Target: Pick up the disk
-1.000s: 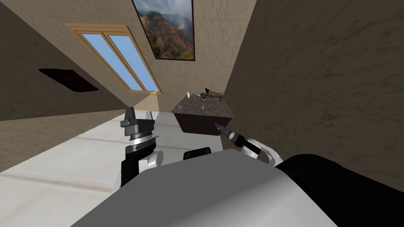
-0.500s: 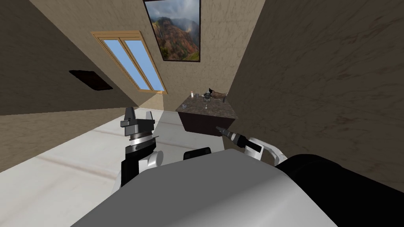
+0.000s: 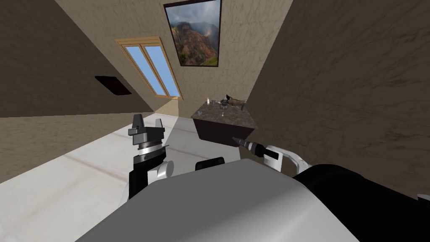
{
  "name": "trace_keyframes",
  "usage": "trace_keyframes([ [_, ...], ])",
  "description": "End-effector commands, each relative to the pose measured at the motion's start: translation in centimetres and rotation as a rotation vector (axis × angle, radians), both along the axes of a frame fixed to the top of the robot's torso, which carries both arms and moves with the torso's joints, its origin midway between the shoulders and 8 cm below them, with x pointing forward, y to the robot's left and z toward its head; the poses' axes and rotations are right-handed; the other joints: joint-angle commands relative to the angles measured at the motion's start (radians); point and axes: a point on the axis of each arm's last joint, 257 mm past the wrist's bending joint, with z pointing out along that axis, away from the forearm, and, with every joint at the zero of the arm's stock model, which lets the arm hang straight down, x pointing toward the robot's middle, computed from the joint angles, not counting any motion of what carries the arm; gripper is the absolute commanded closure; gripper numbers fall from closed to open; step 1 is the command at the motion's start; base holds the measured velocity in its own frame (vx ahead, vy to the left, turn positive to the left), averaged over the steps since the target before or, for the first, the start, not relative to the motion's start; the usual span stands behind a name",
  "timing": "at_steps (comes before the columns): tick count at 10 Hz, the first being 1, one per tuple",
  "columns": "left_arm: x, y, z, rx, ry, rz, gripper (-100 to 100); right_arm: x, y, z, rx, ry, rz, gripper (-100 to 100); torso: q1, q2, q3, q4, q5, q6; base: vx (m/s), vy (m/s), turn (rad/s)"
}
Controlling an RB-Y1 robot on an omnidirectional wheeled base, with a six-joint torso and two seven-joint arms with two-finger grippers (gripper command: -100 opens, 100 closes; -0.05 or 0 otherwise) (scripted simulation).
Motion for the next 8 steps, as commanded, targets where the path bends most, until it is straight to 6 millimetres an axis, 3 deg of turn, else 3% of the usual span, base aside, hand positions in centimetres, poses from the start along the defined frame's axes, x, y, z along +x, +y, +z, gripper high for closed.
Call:
trace_keyframes([
  [1, 0.0, 0.0, 0.0, 0.0, 0.0, 0.0, 0, -0.7, -2.0, -1.4, -0.04, 0.062, -0.02, -100, 0.0, 0.0, 0.0, 0.0, 0.0, 0.0, 0.037, 0.033, 0.149],
  [4, 0.0, 0.0, 0.0, 0.0, 0.0, 0.0, 0, -1.3, -4.6, -2.5, -0.115, 0.122, -0.013, -100, 0.001, -0.002, -0.001, 0.0, 0.0, -0.001, 0.041, 0.031, 0.128],
  [5, 0.0, 0.0, 0.0, 0.0, 0.0, 0.0, 0, -1.9, -6.6, -3.5, -0.147, 0.171, -0.038, -100, 0.0, -0.002, -0.001, 0.0, 0.0, 0.0, 0.061, 0.025, 0.19],
  [6, 0.0, 0.0, 0.0, 0.0, 0.0, 0.0, 0, -1.9, -6.9, -3.4, -0.162, 0.174, -0.028, -100, 0.0, -0.003, -0.002, -0.001, 0.0, -0.001, 0.06, 0.018, 0.105],
  [7, 0.0, 0.0, 0.0, 0.0, 0.0, 0.0, 0, -2.5, -9.1, -4.3, -0.195, 0.221, -0.057, -100, 0.0, -0.003, -0.002, -0.001, 0.0, 0.0, 0.083, 0.021, 0.213],
  [8, 0.0, 0.0, 0.0, 0.0, 0.0, 0.0, 0, -2.5, -9.3, -4.2, -0.209, 0.223, -0.048, -100, 0.0, -0.004, -0.002, -0.001, 0.0, -0.001, 0.076, 0.012, 0.088],
])
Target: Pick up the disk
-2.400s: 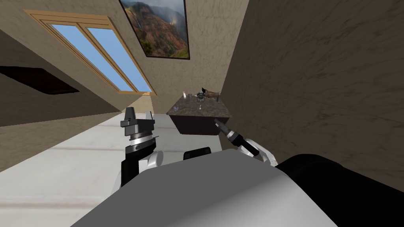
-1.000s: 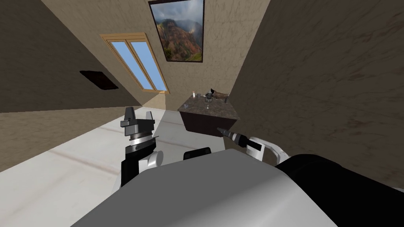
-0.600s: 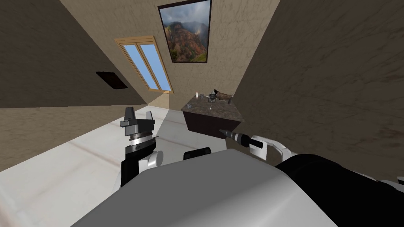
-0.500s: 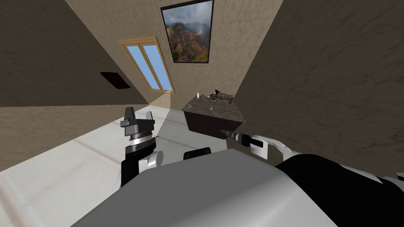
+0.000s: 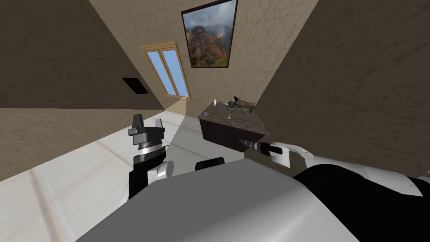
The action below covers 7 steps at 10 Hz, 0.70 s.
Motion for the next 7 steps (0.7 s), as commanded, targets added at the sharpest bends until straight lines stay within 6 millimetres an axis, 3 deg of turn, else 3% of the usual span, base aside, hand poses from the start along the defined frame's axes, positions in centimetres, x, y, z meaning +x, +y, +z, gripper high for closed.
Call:
trace_keyframes([
  [1, 0.0, 0.0, 0.0, 0.0, 0.0, 0.0, 0, -0.7, -2.6, -0.7, -0.048, 0.051, -0.028, -100, 0.0, 0.0, 0.0, 0.0, 0.0, 0.0, 0.106, 0.018, 0.153],
  [2, 0.0, 0.0, 0.0, 0.0, 0.0, 0.0, 0, -0.7, -2.8, -0.6, -0.056, 0.053, -0.023, -100, 0.0, -0.002, -0.001, 0.0, 0.0, -0.001, 0.087, 0.012, 0.126],
  [3, 0.0, 0.0, 0.0, 0.0, 0.0, 0.0, 0, -1.3, -5.1, -1.0, -0.096, 0.094, -0.052, -100, 0.0, -0.001, -0.001, 0.0, 0.0, 0.0, 0.1, 0.007, 0.165],
  [4, 0.0, 0.0, 0.0, 0.0, 0.0, 0.0, 0, -1.3, -5.2, -1.0, -0.1, 0.095, -0.049, -100, 0.0, -0.002, -0.001, 0.0, 0.0, -0.001, 0.092, 0.002, 0.095],
  [5, 0.0, 0.0, 0.0, 0.0, 0.0, 0.0, 0, -1.9, -7.4, -1.3, -0.135, 0.133, -0.082, -100, 0.0, -0.001, -0.001, 0.0, 0.0, 0.0, 0.103, 0.014, 0.221],
  [6, 0.0, 0.0, 0.0, 0.0, 0.0, 0.0, 0, -1.8, -7.6, -1.2, -0.141, 0.134, -0.078, -100, 0.0, -0.002, -0.001, 0.0, 0.0, -0.001, 0.098, 0.0, 0.095],
  [7, 0.0, 0.0, 0.0, 0.0, 0.0, 0.0, 0, -2.5, -9.8, -1.2, -0.179, 0.17, -0.108, -100, 0.0, -0.001, -0.001, 0.0, 0.0, 0.0, 0.125, 0.007, 0.142],
])
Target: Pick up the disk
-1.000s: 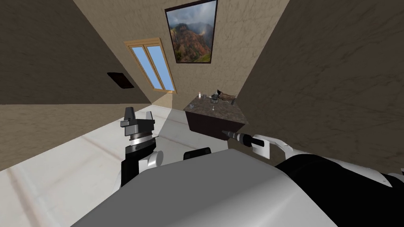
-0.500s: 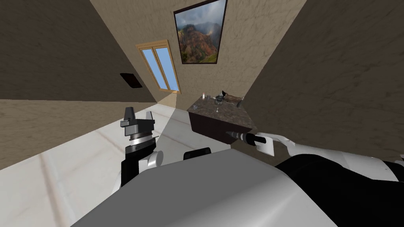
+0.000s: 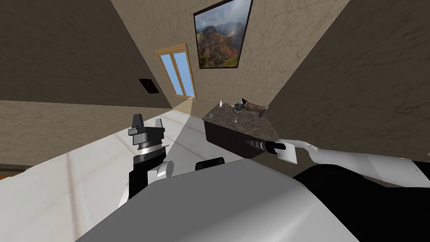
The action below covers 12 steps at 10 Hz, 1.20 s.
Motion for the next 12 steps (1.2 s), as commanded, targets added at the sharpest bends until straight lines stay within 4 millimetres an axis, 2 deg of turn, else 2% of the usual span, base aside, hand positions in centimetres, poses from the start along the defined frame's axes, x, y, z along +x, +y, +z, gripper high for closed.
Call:
trace_keyframes([
  [1, 0.0, 0.0, 0.0, 0.0, 0.0, 0.0, 0, -1.1, -3.3, -0.1, -0.051, 0.05, -0.052, -100, 0.0, 0.0, 0.0, 0.0, 0.0, 0.0, 0.195, 0.0, 0.227],
  [2, 0.0, 0.0, 0.0, 0.0, 0.0, 0.0, 0, -1.7, -5.3, 0.0, -0.084, 0.079, -0.084, -100, 0.0, -0.004, -0.002, -0.001, 0.0, 0.0, 0.242, -0.053, 0.325],
  [3, 0.0, 0.0, 0.0, 0.0, 0.0, 0.0, 0, -1.7, -5.4, 0.2, -0.091, 0.081, -0.08, -100, -0.003, -0.008, -0.004, -0.002, 0.0, -0.001, 0.176, -0.064, 0.118],
  [4, 0.0, 0.0, 0.0, 0.0, 0.0, 0.0, 0, -2.4, -7.3, 0.3, -0.119, 0.108, -0.112, -100, -0.004, -0.005, -0.003, -0.001, -0.001, 0.001, 0.158, -0.027, 0.132],
  [5, 0.0, 0.0, 0.0, 0.0, 0.0, 0.0, 0, -2.4, -7.3, 0.3, -0.119, 0.108, -0.112, -100, -0.002, -0.003, -0.002, -0.001, -0.001, 0.0, 0.103, -0.023, 0.067],
  [7, 0.0, 0.0, 0.0, 0.0, 0.0, 0.0, 0, -4.0, -10.3, 0.5, -0.164, 0.157, -0.175, -100, -0.001, 0.0, 0.0, 0.0, 0.0, 0.0, 0.162, -0.053, 0.202],
  [8, 0.0, 0.0, 0.0, 0.0, 0.0, 0.0, 0, -4.0, -10.3, 0.5, -0.164, 0.157, -0.175, -100, -0.004, -0.004, -0.002, -0.001, -0.001, 0.0, 0.168, -0.081, 0.081],
  [9, 0.0, 0.0, 0.0, 0.0, 0.0, 0.0, 0, -5.8, -12.4, 0.5, -0.19, 0.197, -0.228, -100, -0.004, -0.003, -0.002, -0.001, -0.001, 0.001, 0.235, -0.127, 0.224],
  [10, 0.0, 0.0, 0.0, 0.0, 0.0, 0.0, 0, -5.5, -12.4, 0.6, -0.19, 0.192, -0.227, -100, -0.007, -0.007, -0.004, -0.002, -0.002, 0.0, 0.192, -0.133, 0.147],
  [12, 0.0, 0.0, 0.0, 0.0, 0.0, 0.0, 0, -6.5, -13.1, 0.4, -0.198, 0.213, -0.249, -100, -0.003, 0.0, 0.0, 0.0, -0.001, 0.001, 0.082, -0.044, 0.03],
])
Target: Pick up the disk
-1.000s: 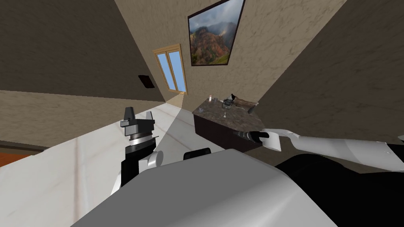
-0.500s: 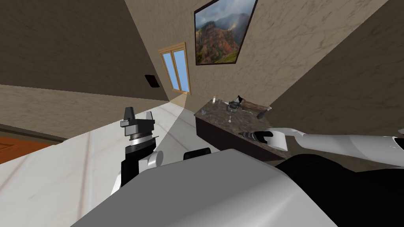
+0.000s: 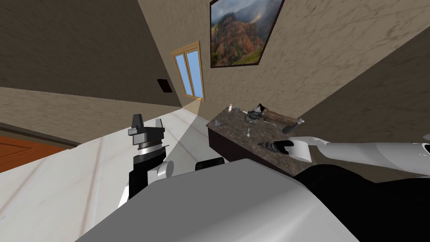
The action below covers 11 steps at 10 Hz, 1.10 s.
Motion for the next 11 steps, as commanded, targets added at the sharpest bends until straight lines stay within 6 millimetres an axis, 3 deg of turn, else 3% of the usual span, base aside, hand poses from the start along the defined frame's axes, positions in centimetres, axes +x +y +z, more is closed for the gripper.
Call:
trace_keyframes([
  [1, 0.0, 0.0, 0.0, 0.0, 0.0, 0.0, 0, -1.3, -1.0, -0.3, -0.008, 0.021, -0.037, -100, 0.0, 0.0, 0.0, 0.0, 0.0, 0.0, 0.153, -0.068, 0.16],
  [2, 0.0, 0.0, 0.0, 0.0, 0.0, 0.0, 0, -0.7, -0.5, -0.1, -0.003, 0.011, -0.024, -100, -0.001, -0.003, -0.002, -0.001, 0.0, 0.0, 0.078, -0.04, 0.041],
  [3, 0.0, 0.0, 0.0, 0.0, 0.0, 0.0, 0, -0.8, -0.6, -0.1, -0.004, 0.012, -0.026, 0, 0.0, 0.0, 0.0, 0.0, 0.0, 0.0, 0.012, -0.007, -0.003],
  [4, 0.0, 0.0, 0.0, 0.0, 0.0, 0.0, 0, -1.4, -0.9, -0.8, -0.004, 0.009, -0.033, -100, 0.002, 0.004, 0.002, 0.001, 0.0, 0.0, 0.019, -0.005, 0.054],
  [8, 0.0, 0.0, 0.0, 0.0, 0.0, 0.0, 0, -2.4, -1.3, -1.7, -0.004, 0.007, -0.044, -100, 0.003, 0.006, 0.003, 0.001, 0.001, 0.001, 0.021, -0.007, 0.043],
  [9, 0.0, 0.0, 0.0, 0.0, 0.0, 0.0, 0, -2.4, -1.3, -1.8, -0.004, 0.006, -0.045, 100, 0.003, 0.006, 0.004, 0.002, 0.001, 0.001, 0.0, 0.0, 0.0],
  [11, 0.0, 0.0, 0.0, 0.0, 0.0, 0.0, 0, -2.3, -1.4, -1.7, -0.005, 0.006, -0.045, 100, 0.003, 0.007, 0.004, 0.001, 0.0, 0.0, 0.0, 0.0, 0.0],
])
